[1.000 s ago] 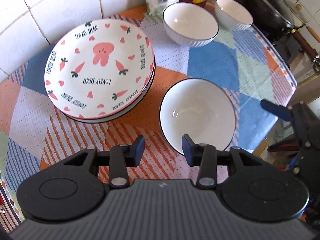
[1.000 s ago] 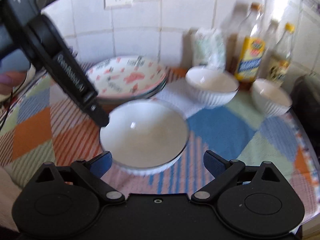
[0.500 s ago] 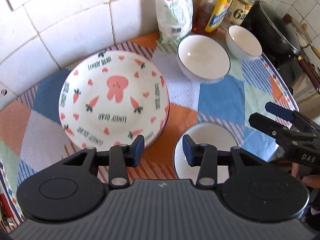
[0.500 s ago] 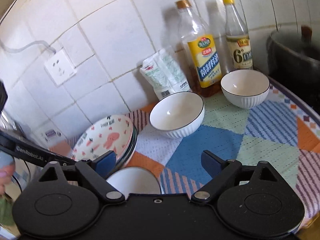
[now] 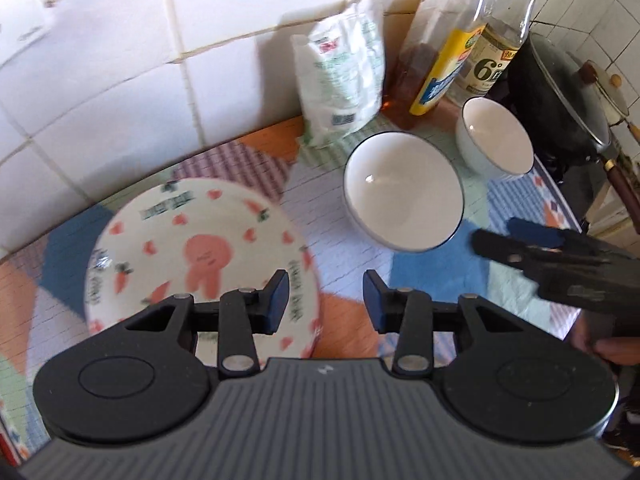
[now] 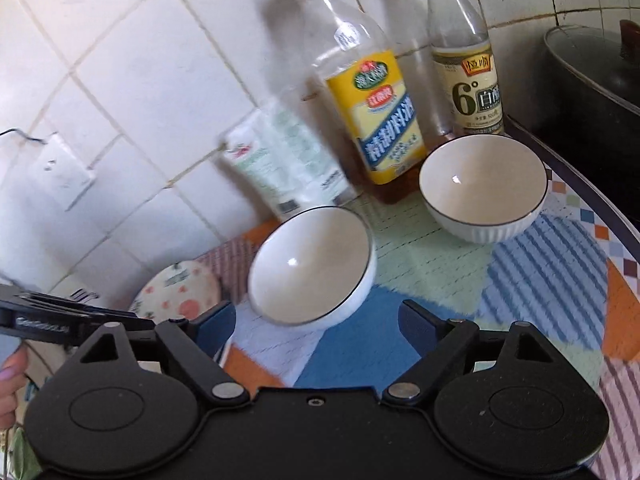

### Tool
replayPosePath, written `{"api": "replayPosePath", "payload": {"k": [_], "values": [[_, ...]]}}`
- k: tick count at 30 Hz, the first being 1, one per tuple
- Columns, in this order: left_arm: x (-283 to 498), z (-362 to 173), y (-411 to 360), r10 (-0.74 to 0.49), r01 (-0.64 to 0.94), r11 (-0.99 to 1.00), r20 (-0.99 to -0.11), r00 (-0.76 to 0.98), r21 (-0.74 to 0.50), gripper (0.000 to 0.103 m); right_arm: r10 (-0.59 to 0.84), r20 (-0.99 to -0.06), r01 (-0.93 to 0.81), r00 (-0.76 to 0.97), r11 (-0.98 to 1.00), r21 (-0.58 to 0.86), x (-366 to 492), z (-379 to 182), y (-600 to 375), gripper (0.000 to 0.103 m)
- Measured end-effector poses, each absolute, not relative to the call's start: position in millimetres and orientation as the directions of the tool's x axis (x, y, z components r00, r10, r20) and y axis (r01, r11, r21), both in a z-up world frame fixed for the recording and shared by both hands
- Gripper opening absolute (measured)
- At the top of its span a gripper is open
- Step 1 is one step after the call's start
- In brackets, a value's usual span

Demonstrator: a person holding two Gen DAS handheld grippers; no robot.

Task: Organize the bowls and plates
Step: 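Lower the bowl onto the table and open the left tool, then move the left tool to the second white bowl and grip its rim, then carry the second bowl with the left tool and lower it into the first bowl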

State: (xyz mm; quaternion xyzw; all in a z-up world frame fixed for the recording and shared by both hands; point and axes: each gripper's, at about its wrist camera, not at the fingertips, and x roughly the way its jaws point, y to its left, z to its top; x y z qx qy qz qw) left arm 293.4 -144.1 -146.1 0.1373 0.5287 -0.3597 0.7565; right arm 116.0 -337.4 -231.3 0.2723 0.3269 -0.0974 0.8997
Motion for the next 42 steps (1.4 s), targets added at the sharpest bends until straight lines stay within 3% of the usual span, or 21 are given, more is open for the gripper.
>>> {"api": "replayPosePath", "payload": {"k": [7, 9, 11, 15, 20, 22, 23, 24, 26, 42], "values": [[299, -166, -176, -0.363, 0.673, 0.724, -0.913, 0.186, -0.151, 0.038, 0.050, -0.694, 0.376, 0.718, 0.811, 0.448, 144, -255, -364, 0.079], [300, -173, -186, -0.358, 0.664, 0.733, -0.914, 0.191, -0.148, 0.038, 0.048, -0.720, 0.404, 0.692, 0.801, 0.441, 157, -263, -367, 0.071], [302, -178, -193, -0.390, 0.657, 0.732, -0.902, 0.188, -0.180, 0.039, 0.059, -0.758, 0.424, 0.649, 0.799, 0.426, 170, -271, -369, 0.050], [304, -187, -209, -0.385, 0.644, 0.745, -0.901, 0.199, -0.176, 0.040, 0.144, -0.745, 0.449, 0.651, 0.718, 0.531, 173, -284, -379, 0.041], [297, -198, -217, -0.351, 0.641, 0.756, -0.907, 0.232, -0.129, 0.038, 0.146, -0.743, 0.454, 0.653, 0.710, 0.539, 168, -291, -388, 0.026], [295, -205, -218, -0.341, 0.635, 0.762, -0.912, 0.228, -0.126, 0.034, 0.180, -0.738, 0.446, 0.650, 0.697, 0.562, 169, -294, -391, 0.019], [294, -208, -219, -0.339, 0.634, 0.762, -0.914, 0.220, -0.130, 0.025, 0.197, -0.735, 0.439, 0.649, 0.692, 0.573, 169, -296, -391, 0.017], [293, -211, -219, -0.344, 0.634, 0.760, -0.915, 0.209, -0.141, 0.016, 0.203, -0.730, 0.438, 0.653, 0.685, 0.582, 168, -298, -392, 0.017], [290, -212, -218, -0.342, 0.619, 0.771, -0.916, 0.208, -0.148, 0.011, 0.214, -0.716, 0.435, 0.664, 0.668, 0.604, 165, -300, -392, 0.017], [239, -148, -161, -0.374, 0.652, 0.738, -0.909, 0.184, -0.172, 0.011, 0.201, -0.674, 0.413, 0.711, 0.656, 0.632, 104, -257, -336, 0.020]]}}
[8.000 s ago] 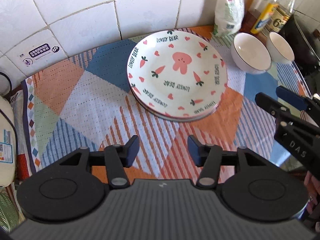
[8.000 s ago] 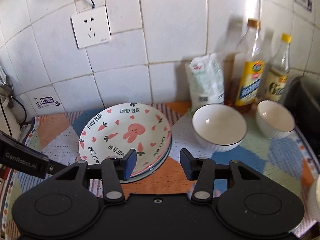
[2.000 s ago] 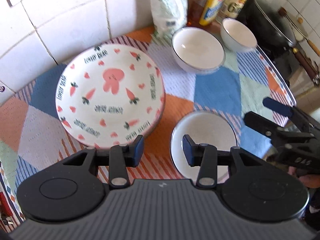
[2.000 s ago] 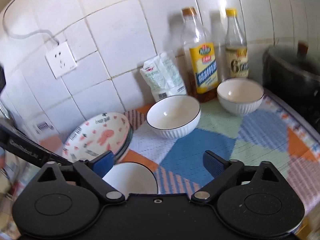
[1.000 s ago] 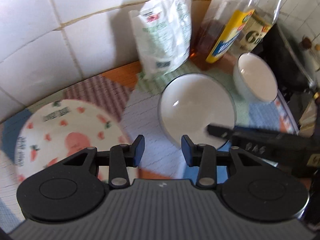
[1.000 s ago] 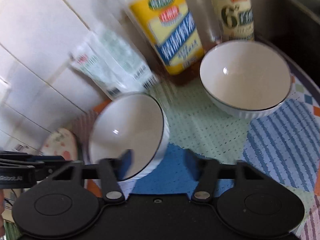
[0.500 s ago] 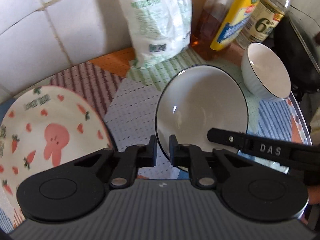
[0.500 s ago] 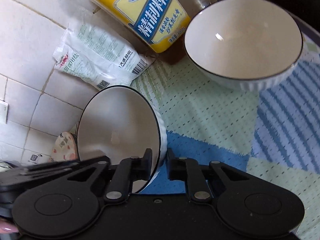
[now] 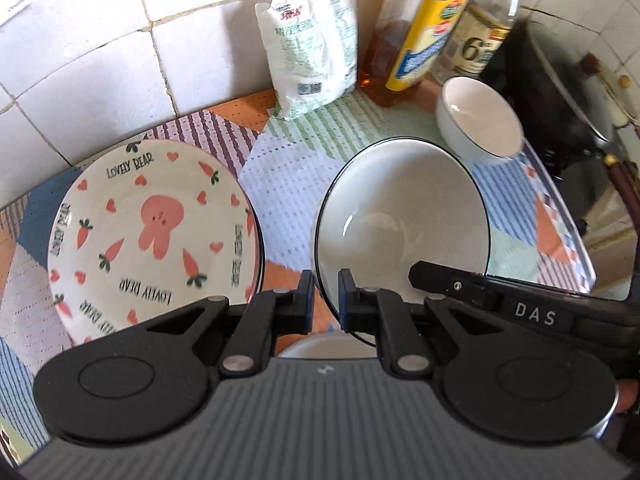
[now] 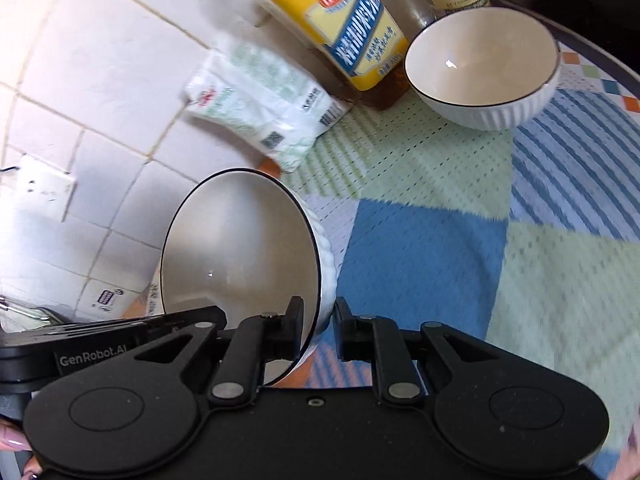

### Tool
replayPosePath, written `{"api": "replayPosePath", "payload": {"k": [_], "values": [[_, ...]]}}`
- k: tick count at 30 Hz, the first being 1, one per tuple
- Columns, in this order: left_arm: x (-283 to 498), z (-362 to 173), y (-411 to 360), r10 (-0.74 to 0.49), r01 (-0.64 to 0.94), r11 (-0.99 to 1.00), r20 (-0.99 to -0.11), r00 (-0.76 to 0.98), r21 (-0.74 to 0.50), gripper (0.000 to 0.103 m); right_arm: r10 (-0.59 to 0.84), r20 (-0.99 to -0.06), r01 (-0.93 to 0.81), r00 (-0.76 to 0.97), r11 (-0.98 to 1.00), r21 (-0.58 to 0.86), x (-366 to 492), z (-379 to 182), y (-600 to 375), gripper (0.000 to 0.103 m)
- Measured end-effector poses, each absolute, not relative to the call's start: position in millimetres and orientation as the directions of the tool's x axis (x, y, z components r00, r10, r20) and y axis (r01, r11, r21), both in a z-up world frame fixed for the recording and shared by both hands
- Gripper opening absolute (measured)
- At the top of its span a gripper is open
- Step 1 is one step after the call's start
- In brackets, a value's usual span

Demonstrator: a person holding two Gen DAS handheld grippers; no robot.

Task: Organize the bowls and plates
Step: 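Carry the second bowl with the left tool and lower it into the first bowl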

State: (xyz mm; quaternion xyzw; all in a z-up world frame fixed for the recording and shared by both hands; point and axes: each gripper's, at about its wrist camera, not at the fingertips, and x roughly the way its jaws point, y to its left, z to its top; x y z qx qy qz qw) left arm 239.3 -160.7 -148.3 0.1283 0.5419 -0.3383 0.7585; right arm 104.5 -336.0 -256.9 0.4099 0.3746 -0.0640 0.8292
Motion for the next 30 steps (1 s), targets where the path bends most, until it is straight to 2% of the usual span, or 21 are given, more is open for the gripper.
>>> {"api": "replayPosePath", "payload": {"k": [14, 22, 30], "values": [[179, -121, -117, -0.376, 0.728, 0.670, -0.912, 0.163, -0.146, 0.012, 0.056, -0.630, 0.422, 0.774, 0.695, 0.581, 30, -222, -269, 0.022], [153, -132, -100, -0.360, 0.741, 0.658, -0.921, 0.150, -0.137, 0.013, -0.002, -0.657, 0.453, 0.754, 0.726, 0.517, 12, -227, -242, 0.022], [160, -150, -84, -0.336, 0.701, 0.693, -0.936, 0.103, -0.171, 0.013, -0.020, -0.687, 0.443, 0.726, 0.778, 0.445, 14, -237, -218, 0.022]]}}
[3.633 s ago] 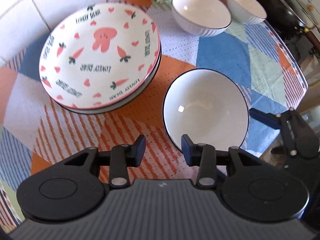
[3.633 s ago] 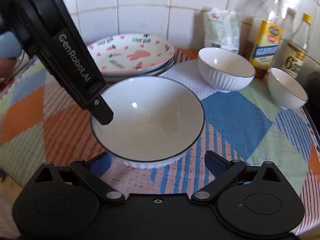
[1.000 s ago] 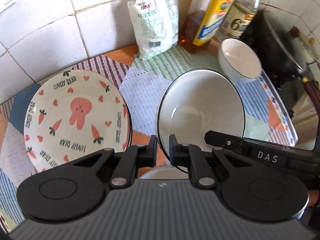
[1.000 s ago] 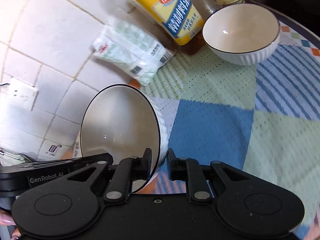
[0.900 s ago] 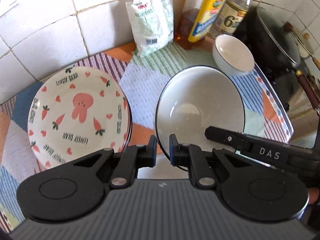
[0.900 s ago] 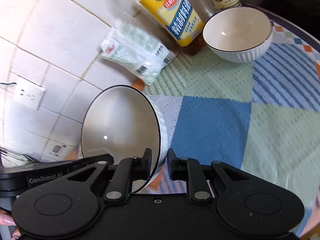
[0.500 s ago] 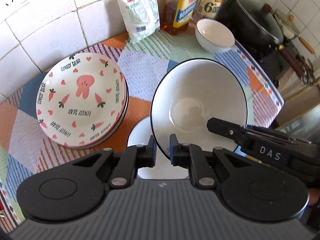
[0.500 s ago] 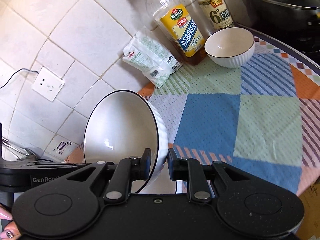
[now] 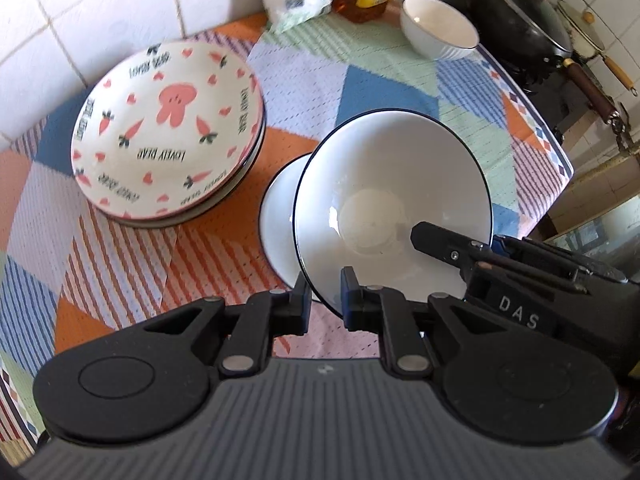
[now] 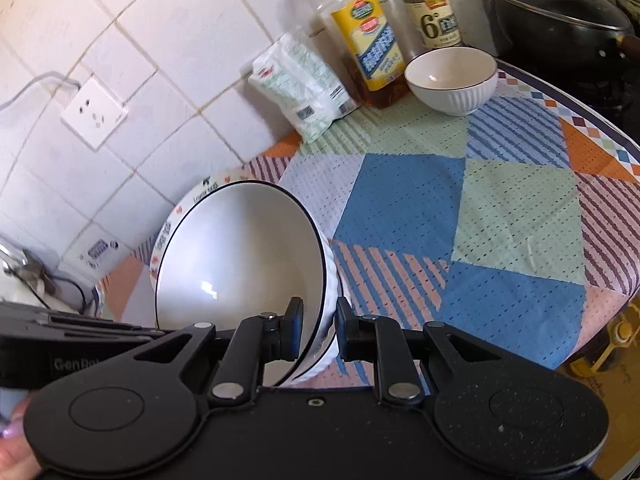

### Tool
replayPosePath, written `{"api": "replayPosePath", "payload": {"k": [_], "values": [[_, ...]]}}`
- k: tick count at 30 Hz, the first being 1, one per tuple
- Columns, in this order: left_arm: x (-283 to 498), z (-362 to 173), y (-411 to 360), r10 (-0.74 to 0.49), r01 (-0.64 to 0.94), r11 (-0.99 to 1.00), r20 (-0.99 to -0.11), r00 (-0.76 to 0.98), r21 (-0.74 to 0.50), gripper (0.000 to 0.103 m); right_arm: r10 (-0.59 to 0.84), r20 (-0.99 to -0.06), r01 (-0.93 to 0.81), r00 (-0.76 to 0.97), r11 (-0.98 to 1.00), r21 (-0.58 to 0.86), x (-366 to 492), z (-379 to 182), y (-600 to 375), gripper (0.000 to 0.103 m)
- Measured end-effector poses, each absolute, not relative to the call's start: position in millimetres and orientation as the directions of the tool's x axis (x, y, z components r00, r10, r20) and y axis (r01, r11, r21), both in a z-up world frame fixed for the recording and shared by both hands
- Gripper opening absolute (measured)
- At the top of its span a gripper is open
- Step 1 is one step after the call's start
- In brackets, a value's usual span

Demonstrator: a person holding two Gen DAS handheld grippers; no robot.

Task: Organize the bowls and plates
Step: 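Carry the second bowl with the left tool and lower it into the first bowl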

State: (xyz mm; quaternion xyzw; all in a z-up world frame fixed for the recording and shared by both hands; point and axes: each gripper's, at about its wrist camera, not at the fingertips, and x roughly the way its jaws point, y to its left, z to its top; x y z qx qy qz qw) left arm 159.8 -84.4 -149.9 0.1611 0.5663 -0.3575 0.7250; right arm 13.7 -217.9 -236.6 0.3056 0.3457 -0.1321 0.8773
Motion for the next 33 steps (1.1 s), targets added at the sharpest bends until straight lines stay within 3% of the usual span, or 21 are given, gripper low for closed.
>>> {"api": "replayPosePath", "payload": {"k": [14, 26, 33], "values": [[189, -179, -82, -0.294, 0.609, 0.748, -0.954, -0.053, -0.264, 0.015, -0.109, -0.738, 0.408, 0.666, 0.881, 0.239, 45, -241, -197, 0.022], [203, -187, -87, -0.264, 0.594, 0.756, -0.959, -0.108, -0.275, 0.019, -0.280, -0.758, 0.307, 0.589, 0.945, -0.111, 72, -240, -164, 0.021], [200, -186, -90, -0.263, 0.617, 0.740, -0.959, -0.100, -0.268, 0.025, -0.314, -0.757, 0.296, 0.572, 0.941, -0.166, 75, -244, -161, 0.026]]}}
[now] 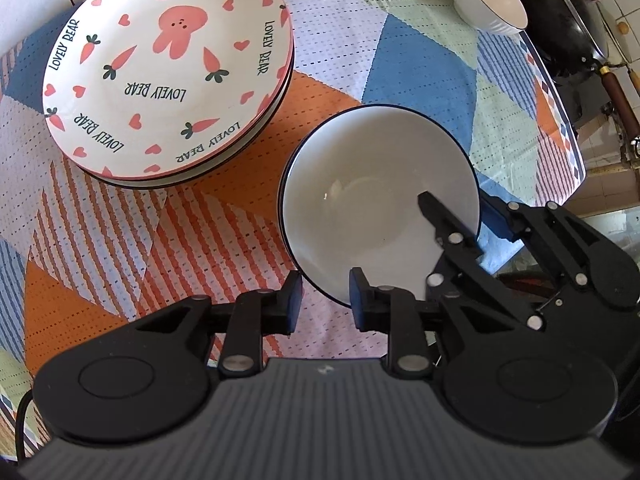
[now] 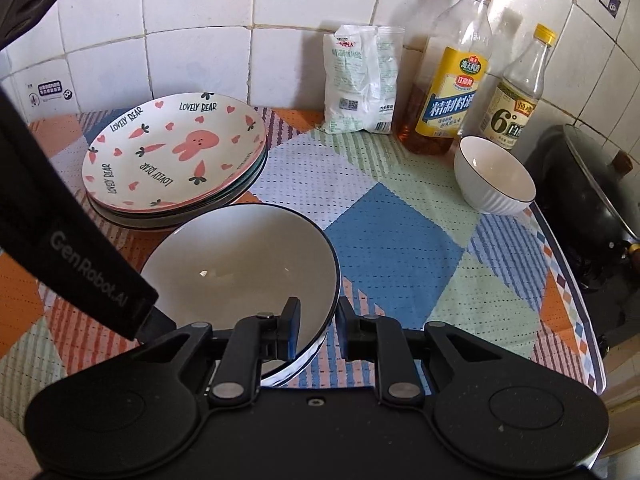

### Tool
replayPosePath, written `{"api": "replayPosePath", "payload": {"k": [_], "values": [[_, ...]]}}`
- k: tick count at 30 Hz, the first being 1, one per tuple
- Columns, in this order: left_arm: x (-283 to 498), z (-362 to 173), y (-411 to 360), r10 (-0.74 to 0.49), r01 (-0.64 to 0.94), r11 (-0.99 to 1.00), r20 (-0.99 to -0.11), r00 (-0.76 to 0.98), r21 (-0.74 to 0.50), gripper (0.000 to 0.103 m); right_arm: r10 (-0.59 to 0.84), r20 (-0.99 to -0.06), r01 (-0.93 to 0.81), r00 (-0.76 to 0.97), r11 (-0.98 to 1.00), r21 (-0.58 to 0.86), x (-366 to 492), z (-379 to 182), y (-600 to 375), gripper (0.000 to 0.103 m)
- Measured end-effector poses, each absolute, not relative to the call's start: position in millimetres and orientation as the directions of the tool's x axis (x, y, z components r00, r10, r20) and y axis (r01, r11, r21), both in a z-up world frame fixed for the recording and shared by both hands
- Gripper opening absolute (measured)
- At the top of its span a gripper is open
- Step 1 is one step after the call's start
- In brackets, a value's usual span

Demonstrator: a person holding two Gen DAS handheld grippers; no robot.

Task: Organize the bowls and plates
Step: 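Carry the second bowl with the left tool and lower it into the first bowl, then open the left tool and release the nested bowl, then move the left tool to the third white bowl by the bottles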

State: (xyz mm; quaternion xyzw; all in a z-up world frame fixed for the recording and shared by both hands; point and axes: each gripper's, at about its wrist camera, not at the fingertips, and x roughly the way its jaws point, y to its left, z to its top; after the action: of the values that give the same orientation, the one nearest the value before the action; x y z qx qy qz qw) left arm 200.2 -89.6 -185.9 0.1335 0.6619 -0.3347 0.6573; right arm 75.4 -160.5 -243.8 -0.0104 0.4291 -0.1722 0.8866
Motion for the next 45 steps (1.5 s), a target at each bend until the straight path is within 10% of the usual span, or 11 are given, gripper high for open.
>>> {"api": "replayPosePath", "payload": {"k": [17, 26, 43, 45], "values": [[171, -113, -96, -0.271, 0.750, 0.646, -0.961, 0.054, -0.140, 0.048, -0.226, -0.710, 0.318, 0.667, 0.948, -0.003, 30, -197, -178, 0.049], [152, -84, -122, -0.273, 0.817, 0.573, -0.954, 0.125, -0.057, 0.062, -0.386, -0.578, 0.503, 0.719, 0.863, 0.051, -14, -181, -213, 0.094], [174, -75, -220, -0.269, 0.798, 0.602, -0.932, 0.242, 0.034, 0.076, -0.353, -0.626, 0.472, 0.695, 0.881, 0.027, 4, -190, -322, 0.094], [177, -81, -228, -0.254, 0.780, 0.624, -0.933, 0.255, 0.044, 0.092, -0.345, -0.631, 0.456, 0.695, 0.890, 0.016, 13, -198, -332, 0.094]]}}
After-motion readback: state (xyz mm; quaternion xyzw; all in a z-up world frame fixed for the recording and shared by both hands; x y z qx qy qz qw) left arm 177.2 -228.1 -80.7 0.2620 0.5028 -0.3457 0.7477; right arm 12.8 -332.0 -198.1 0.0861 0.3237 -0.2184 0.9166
